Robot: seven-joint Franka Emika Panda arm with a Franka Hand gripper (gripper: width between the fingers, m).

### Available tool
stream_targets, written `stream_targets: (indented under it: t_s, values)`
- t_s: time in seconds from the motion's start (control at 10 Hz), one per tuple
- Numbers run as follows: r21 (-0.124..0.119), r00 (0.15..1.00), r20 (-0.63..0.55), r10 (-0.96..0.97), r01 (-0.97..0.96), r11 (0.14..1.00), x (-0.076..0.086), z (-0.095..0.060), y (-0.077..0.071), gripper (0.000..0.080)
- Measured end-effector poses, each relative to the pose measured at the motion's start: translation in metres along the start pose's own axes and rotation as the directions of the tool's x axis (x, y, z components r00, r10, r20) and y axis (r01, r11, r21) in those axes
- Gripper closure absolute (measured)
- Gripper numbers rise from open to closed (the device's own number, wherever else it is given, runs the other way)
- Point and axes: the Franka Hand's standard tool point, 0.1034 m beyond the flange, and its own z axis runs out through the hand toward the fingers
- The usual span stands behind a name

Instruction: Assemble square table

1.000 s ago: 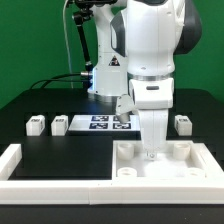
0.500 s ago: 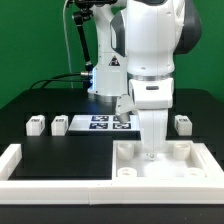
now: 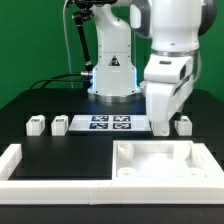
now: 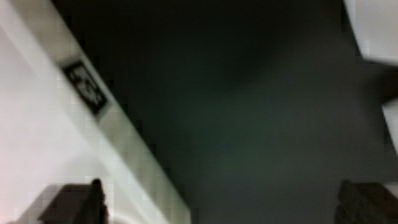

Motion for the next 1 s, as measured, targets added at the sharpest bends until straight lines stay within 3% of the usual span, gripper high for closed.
stream_targets:
  t_s: [0.2, 0.6, 1.0]
  values:
    - [-0.007, 0.993, -0.015, 0.121, -0.121, 0.993, 0.006, -0.01, 0.006, 0.015]
    - [0.006, 0.907, -0.019, 0.421, -0.421, 0.907, 0.008, -0.009, 0.003, 0.015]
    - [0.016, 0.681, 0.008, 0.732, -0.732, 0.681, 0.025, 0.002, -0.04, 0.015]
